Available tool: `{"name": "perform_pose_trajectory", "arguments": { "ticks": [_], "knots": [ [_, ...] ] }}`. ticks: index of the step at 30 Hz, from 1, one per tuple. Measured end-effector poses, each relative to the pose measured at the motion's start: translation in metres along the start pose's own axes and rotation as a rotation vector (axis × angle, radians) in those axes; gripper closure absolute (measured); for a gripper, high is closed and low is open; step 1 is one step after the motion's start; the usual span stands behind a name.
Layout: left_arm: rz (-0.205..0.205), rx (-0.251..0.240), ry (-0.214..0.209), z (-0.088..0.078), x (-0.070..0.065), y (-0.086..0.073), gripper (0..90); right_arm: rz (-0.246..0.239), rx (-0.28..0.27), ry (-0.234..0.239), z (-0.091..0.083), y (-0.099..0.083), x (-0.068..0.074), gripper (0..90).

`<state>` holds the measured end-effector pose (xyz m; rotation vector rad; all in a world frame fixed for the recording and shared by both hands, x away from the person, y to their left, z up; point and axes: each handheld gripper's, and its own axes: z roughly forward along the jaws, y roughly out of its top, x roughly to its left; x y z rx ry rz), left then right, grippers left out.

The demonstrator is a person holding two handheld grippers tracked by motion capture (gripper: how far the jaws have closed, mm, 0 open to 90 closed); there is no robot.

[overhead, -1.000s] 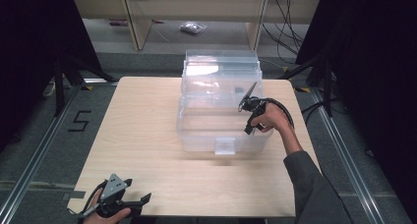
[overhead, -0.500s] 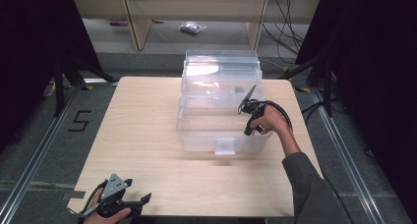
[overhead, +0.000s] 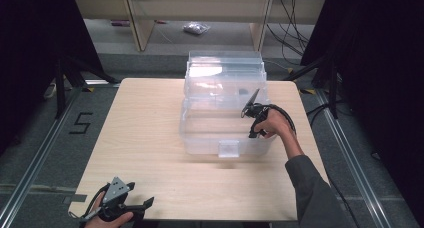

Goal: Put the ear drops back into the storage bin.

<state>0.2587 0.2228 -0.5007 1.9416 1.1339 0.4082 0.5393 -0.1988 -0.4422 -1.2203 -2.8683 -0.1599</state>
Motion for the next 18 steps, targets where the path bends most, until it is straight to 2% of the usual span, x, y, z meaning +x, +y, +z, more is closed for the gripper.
{"name": "perform_pose_trajectory", "arguments": {
  "ticks": [1, 2, 3, 4, 5, 7, 9, 10, 13, 14, 15, 17, 18],
  "knots": [
    [0.002, 0.002, 0.001, 0.000, 0.000, 0.000, 15.3, 0.029, 0.001, 0.003, 0.001, 0.000, 0.001, 60.0],
    [0.018, 0.015, 0.002, -0.001, 0.001, 0.000, 15.3, 0.019, 0.007, 0.003, 0.001, -0.001, 0.000, 59.9],
    [0.022, 0.020, 0.001, -0.002, 0.002, 0.000, 15.3, -0.027, 0.004, 0.000, 0.002, -0.001, -0.002, 59.8],
    [0.022, 0.020, 0.001, -0.002, 0.002, 0.000, 15.3, -0.027, 0.004, 0.000, 0.002, -0.001, -0.002, 59.8],
    [0.015, 0.016, 0.002, -0.001, 0.001, 0.000, 15.3, 0.010, 0.005, 0.003, 0.002, -0.001, 0.000, 59.2],
    [0.000, 0.001, 0.003, 0.000, 0.000, 0.000, 15.3, 0.013, -0.013, -0.003, -0.002, -0.002, 0.000, 53.6],
    [0.026, 0.027, 0.005, -0.002, 0.001, 0.000, 15.3, 0.016, -0.027, -0.014, -0.007, -0.002, 0.001, 48.6],
    [0.004, 0.007, 0.002, 0.000, 0.000, 0.000, 15.3, 0.028, -0.046, -0.019, -0.012, -0.003, 0.002, 46.0],
    [-0.001, -0.002, -0.001, 0.000, 0.000, 0.000, 15.3, 0.037, -0.072, -0.023, -0.015, -0.004, 0.001, 42.1],
    [0.031, 0.029, 0.006, -0.002, 0.002, 0.000, 15.3, 0.038, -0.087, -0.026, -0.019, -0.005, 0.001, 39.2],
    [0.001, 0.002, -0.001, 0.000, 0.000, 0.000, 15.3, 0.026, -0.101, -0.030, -0.020, -0.006, 0.001, 38.2],
    [0.000, 0.001, 0.000, 0.000, 0.000, 0.000, 15.3, 0.041, -0.108, -0.023, -0.022, -0.006, 0.003, 37.2],
    [0.002, 0.001, 0.006, 0.000, 0.000, 0.000, 15.3, 0.027, -0.140, -0.030, -0.024, -0.007, 0.001, 36.6]
  ]
}}
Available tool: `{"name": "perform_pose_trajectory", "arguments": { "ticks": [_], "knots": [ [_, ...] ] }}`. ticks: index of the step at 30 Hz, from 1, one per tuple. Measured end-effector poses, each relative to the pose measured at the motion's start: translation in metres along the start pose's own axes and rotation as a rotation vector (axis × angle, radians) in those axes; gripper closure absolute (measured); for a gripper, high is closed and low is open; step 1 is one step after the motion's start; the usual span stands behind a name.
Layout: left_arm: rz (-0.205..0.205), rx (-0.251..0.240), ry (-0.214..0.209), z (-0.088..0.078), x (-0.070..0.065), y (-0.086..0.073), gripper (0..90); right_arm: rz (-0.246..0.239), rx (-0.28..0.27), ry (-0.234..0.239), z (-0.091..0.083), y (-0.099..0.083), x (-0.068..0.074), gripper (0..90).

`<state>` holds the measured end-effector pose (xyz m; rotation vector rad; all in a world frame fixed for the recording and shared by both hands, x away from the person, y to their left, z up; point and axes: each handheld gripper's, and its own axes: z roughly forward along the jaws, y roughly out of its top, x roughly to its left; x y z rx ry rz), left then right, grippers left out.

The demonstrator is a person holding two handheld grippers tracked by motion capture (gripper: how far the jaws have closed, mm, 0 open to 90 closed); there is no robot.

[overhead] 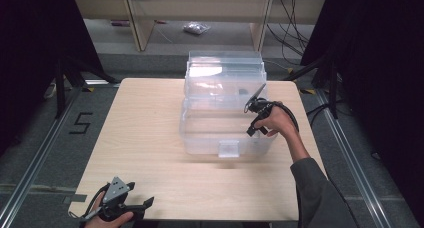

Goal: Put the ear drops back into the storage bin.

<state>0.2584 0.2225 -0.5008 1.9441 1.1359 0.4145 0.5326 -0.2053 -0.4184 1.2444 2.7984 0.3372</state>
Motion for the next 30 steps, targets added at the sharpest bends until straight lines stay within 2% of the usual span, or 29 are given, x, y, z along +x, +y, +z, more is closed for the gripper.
{"name": "perform_pose_trajectory", "arguments": {
  "ticks": [2, 4, 5, 6, 9, 11, 22, 23, 25, 26, 30],
  "knots": [
    [0.000, 0.001, -0.001, 0.000, 0.000, 0.000, 15.3, 0.007, -0.003, -0.002, -0.002, 0.000, 0.000, 36.0],
    [0.000, 0.001, 0.000, 0.000, 0.000, 0.000, 15.3, 0.011, -0.033, -0.002, -0.006, -0.001, 0.001, 33.7],
    [-0.001, 0.000, 0.000, 0.000, 0.000, 0.000, 15.3, 0.021, -0.026, 0.002, -0.008, -0.001, 0.001, 32.8],
    [-0.001, 0.000, -0.001, 0.000, 0.000, 0.000, 15.3, 0.017, -0.059, -0.003, -0.011, -0.002, 0.002, 32.0],
    [0.001, 0.003, 0.000, 0.000, 0.000, 0.000, 15.3, 0.018, -0.069, -0.007, -0.014, -0.003, 0.003, 31.5],
    [0.000, 0.001, -0.001, 0.000, 0.000, 0.000, 15.3, 0.017, -0.097, -0.005, -0.017, -0.003, 0.005, 30.6],
    [0.000, 0.001, 0.000, 0.000, 0.000, 0.000, 15.3, 0.014, -0.140, -0.002, -0.025, -0.006, 0.007, 27.5],
    [0.001, 0.002, 0.000, 0.000, 0.000, 0.000, 15.3, 0.036, -0.139, -0.007, -0.026, -0.006, 0.009, 27.2],
    [-0.002, 0.000, -0.001, 0.001, 0.000, 0.000, 15.3, 0.015, -0.151, -0.005, -0.027, -0.008, 0.008, 26.0],
    [0.000, 0.002, 0.000, 0.000, 0.000, 0.000, 15.3, 0.028, -0.158, -0.005, -0.028, -0.008, 0.010, 25.3],
    [0.002, 0.004, 0.002, 0.000, 0.000, 0.000, 15.3, 0.022, -0.174, -0.006, -0.030, -0.010, 0.012, 25.3]
  ]
}}
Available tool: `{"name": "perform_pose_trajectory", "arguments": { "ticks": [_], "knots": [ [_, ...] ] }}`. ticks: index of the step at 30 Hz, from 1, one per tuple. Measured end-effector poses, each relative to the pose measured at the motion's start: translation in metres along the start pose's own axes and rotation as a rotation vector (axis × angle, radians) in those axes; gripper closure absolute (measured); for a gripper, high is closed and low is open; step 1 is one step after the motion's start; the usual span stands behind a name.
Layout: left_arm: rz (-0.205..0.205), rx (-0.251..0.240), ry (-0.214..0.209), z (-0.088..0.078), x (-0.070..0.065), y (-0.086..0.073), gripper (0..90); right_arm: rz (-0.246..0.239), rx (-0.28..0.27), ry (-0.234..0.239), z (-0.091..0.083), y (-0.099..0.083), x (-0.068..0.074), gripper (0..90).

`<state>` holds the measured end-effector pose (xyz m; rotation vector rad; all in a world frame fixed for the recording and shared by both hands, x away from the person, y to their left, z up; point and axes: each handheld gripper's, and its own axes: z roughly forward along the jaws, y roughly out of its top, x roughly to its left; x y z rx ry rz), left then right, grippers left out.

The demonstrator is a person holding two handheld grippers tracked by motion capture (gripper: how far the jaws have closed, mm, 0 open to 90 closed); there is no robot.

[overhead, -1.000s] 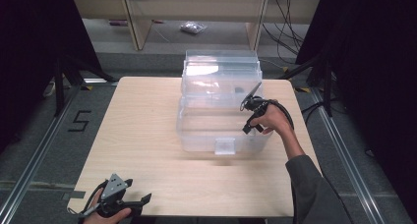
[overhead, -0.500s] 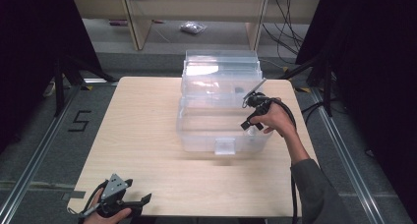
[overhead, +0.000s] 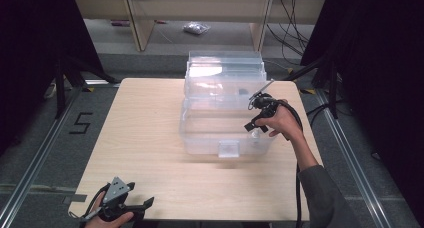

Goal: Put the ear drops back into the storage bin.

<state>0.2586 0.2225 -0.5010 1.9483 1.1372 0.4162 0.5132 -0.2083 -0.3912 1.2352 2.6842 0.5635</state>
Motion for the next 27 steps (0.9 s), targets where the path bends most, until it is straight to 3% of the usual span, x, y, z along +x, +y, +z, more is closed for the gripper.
{"name": "perform_pose_trajectory", "arguments": {
  "ticks": [1, 2, 6, 8, 19, 24, 27],
  "knots": [
    [-0.001, -0.002, -0.001, 0.000, 0.000, 0.000, 15.3, -0.001, -0.002, 0.005, -0.001, 0.000, 0.001, 25.3],
    [0.023, 0.018, -0.001, -0.001, 0.002, 0.000, 15.3, -0.004, -0.019, 0.005, -0.002, -0.001, 0.003, 24.9],
    [-0.007, -0.004, -0.004, 0.001, 0.000, 0.000, 15.3, -0.003, -0.040, 0.010, -0.005, -0.004, 0.006, 24.5],
    [0.009, 0.006, -0.002, 0.000, 0.000, 0.000, 15.3, -0.009, -0.056, 0.010, -0.008, -0.004, 0.007, 24.3],
    [0.006, 0.006, 0.001, 0.000, 0.000, 0.000, 15.3, -0.004, -0.132, 0.006, -0.019, -0.019, 0.014, 23.4],
    [0.017, 0.016, 0.006, 0.000, 0.002, 0.000, 15.3, 0.023, -0.154, 0.013, -0.026, -0.033, 0.023, 23.3],
    [0.010, 0.010, 0.002, 0.000, 0.002, 0.000, 15.3, -0.002, -0.175, 0.013, -0.027, -0.037, 0.023, 23.2]
  ]
}}
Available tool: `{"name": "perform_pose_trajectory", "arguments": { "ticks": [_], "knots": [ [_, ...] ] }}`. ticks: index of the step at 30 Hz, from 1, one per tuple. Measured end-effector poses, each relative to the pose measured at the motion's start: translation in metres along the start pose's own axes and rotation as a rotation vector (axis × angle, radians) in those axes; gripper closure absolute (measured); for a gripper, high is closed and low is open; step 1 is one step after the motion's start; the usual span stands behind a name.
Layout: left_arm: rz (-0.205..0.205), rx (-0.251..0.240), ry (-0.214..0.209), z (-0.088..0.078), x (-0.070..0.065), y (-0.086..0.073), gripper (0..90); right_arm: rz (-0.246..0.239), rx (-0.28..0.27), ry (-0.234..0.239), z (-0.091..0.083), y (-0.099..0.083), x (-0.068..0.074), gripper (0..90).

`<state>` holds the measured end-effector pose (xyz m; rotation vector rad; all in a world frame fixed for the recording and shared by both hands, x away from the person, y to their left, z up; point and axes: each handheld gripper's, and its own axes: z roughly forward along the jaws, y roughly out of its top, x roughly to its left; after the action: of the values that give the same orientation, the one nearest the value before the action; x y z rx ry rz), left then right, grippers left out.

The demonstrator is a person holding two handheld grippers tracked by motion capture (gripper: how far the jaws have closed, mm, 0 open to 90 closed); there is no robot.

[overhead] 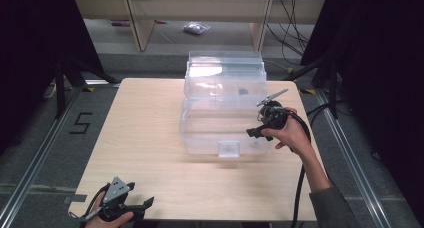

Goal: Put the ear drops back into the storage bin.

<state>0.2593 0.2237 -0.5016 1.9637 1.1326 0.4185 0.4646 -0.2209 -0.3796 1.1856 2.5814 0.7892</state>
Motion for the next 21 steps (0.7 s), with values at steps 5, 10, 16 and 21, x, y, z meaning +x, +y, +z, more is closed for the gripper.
{"name": "perform_pose_trajectory", "arguments": {
  "ticks": [5, 10, 16, 21],
  "knots": [
    [-0.004, -0.003, -0.002, 0.000, -0.001, 0.000, 15.3, -0.001, -0.035, 0.008, -0.008, -0.010, 0.006, 23.1],
    [0.006, 0.007, 0.011, -0.001, 0.000, 0.000, 15.3, -0.005, -0.057, 0.012, -0.014, -0.019, 0.012, 22.9],
    [0.006, 0.007, 0.011, -0.001, 0.000, 0.000, 15.3, -0.029, -0.084, 0.011, -0.020, -0.026, 0.019, 22.1],
    [0.002, 0.002, 0.005, 0.000, 0.000, 0.000, 15.3, -0.019, -0.101, 0.014, -0.025, -0.032, 0.025, 21.3]
  ]
}}
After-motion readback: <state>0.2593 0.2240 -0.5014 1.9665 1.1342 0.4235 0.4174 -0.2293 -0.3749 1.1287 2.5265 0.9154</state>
